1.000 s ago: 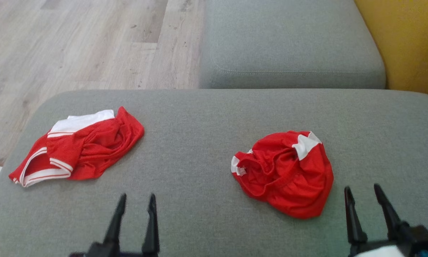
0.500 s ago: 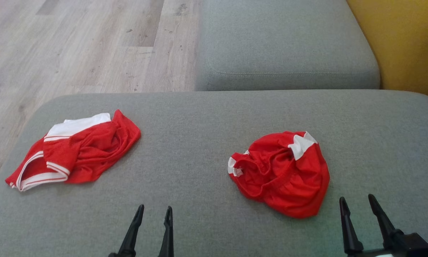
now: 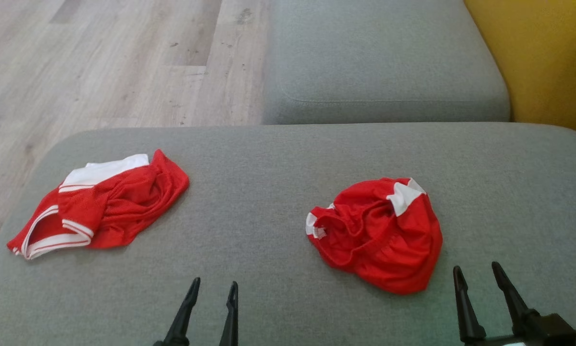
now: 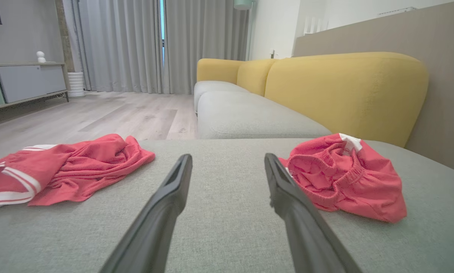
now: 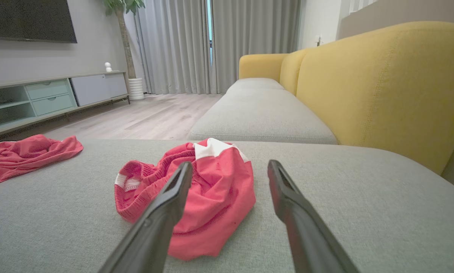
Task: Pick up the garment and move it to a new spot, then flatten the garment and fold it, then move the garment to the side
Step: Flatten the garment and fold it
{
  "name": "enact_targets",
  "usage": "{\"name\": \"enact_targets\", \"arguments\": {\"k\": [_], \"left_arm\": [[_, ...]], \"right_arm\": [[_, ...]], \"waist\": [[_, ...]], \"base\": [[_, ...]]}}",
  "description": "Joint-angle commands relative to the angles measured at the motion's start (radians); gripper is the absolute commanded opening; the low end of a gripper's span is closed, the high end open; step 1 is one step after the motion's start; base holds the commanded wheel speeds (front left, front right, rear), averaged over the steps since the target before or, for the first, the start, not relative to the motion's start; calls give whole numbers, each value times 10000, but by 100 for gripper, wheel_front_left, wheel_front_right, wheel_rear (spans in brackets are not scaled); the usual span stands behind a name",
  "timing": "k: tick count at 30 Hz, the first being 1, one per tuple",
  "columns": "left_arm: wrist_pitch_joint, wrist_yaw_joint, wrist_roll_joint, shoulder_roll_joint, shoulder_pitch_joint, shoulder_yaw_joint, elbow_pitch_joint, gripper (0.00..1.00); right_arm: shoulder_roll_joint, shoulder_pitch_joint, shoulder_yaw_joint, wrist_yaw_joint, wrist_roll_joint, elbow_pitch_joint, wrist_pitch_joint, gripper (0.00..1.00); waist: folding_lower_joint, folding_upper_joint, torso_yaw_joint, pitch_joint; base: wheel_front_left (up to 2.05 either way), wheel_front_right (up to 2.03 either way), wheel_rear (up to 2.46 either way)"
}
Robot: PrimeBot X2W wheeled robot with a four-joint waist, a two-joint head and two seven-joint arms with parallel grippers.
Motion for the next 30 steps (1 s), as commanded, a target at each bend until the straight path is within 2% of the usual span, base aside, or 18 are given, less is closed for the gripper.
{"name": "enact_targets", "arguments": {"k": [1, 8, 15, 19, 23, 30], "left_arm": [[-95, -113, 65, -166, -461, 391, -197, 100], [-95, -564, -18, -280, -1124, -116, 467, 100], [-93, -954, -526, -312, -2490, -1319, 1468, 100], [291, -1166, -1074, -314, -3738, -2378, 2337, 100], [660, -1156, -1540, -315, -5052, -3195, 3126, 100], [1180, -1079, -2423, -316, -7054, -4382, 4274, 100]], "right_arm": [[-78, -428, 279, -9, 61, -272, -26, 100], [-78, -566, 387, -9, -50, -287, -26, 100], [-78, -746, 565, -9, -265, -306, -26, 100], [-78, -921, 777, -9, -415, -341, -26, 100], [-78, -1114, 950, -9, -527, -384, -26, 100], [-78, -1621, 1116, -9, -498, -452, -26, 100]], "waist": [[0, -1, -67, 25], [0, -1, -672, 286], [0, -1, -1535, 712], [0, -1, -2164, 1155], [0, -1, -2715, 1692], [0, -1, -3293, 2573]], "base": [[0, 0, 0], [0, 0, 0], [0, 0, 0], [0, 0, 0], [0, 0, 0], [0, 0, 0]]}}
